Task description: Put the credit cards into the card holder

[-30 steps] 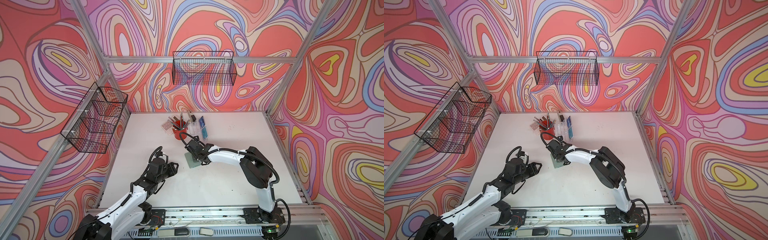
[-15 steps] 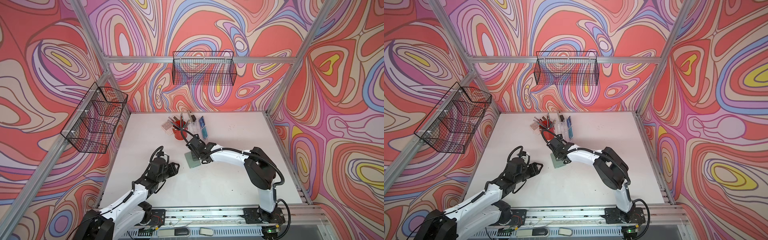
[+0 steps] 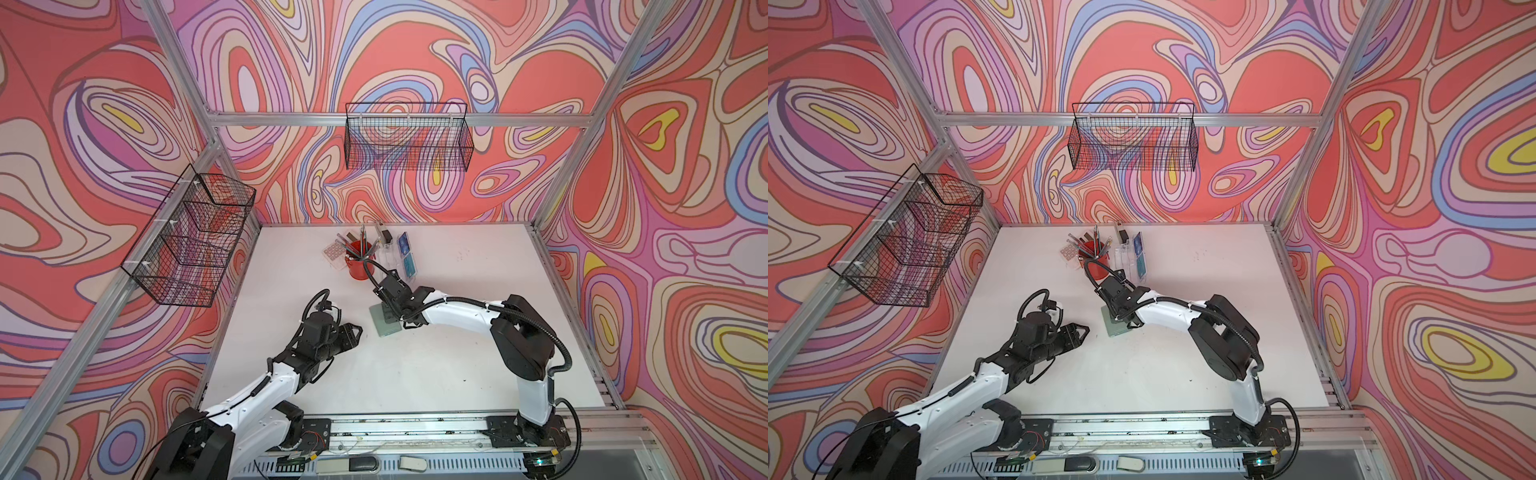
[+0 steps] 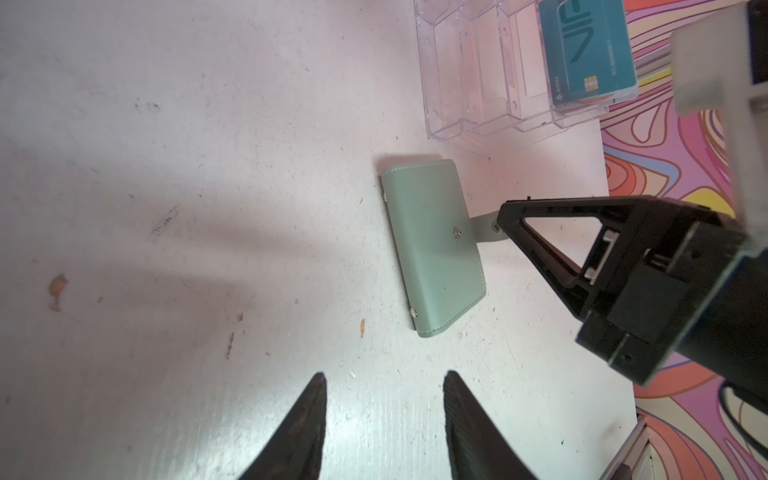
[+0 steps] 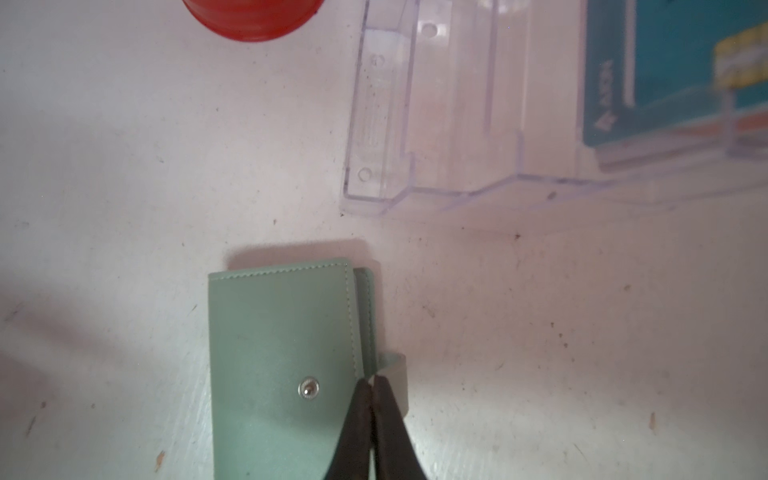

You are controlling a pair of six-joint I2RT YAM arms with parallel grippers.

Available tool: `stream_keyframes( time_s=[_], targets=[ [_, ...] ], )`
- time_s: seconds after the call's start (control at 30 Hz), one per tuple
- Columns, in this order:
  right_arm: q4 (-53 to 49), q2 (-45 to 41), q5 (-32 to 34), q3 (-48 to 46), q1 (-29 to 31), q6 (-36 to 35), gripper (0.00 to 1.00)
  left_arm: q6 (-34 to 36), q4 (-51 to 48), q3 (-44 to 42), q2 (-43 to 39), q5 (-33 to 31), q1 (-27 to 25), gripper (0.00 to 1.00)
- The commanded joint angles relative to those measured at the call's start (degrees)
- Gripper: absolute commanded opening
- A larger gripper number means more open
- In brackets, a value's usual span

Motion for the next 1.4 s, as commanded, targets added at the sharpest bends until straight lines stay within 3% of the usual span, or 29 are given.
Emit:
stream_keyframes(
  time_s=[0.0, 0.13, 0.77, 1.37],
  targets=[
    [4.49, -1.94, -3.36, -2.05, -0.08, 2.11, 0.00, 0.63, 2.87, 1.81, 3.12, 1.88, 0.22, 0.46],
    [7.26, -1.99, -3.53, -3.06, -0.13, 2.95, 0.00, 0.94, 5.45, 3.25, 8.41, 3.33, 0.19, 0.39],
    [12.28, -1.25, -6.45, -5.33, -0.13, 3.78, 0.00, 7.11, 5.92, 17.58, 33.51, 5.47, 0.17, 0.29],
    [11.85, -0.40, -4.54, -6.13, -0.09, 3.31, 0.00, 6.87, 1.70, 18.56, 35.26, 3.03, 0.24, 0.26]
  ],
)
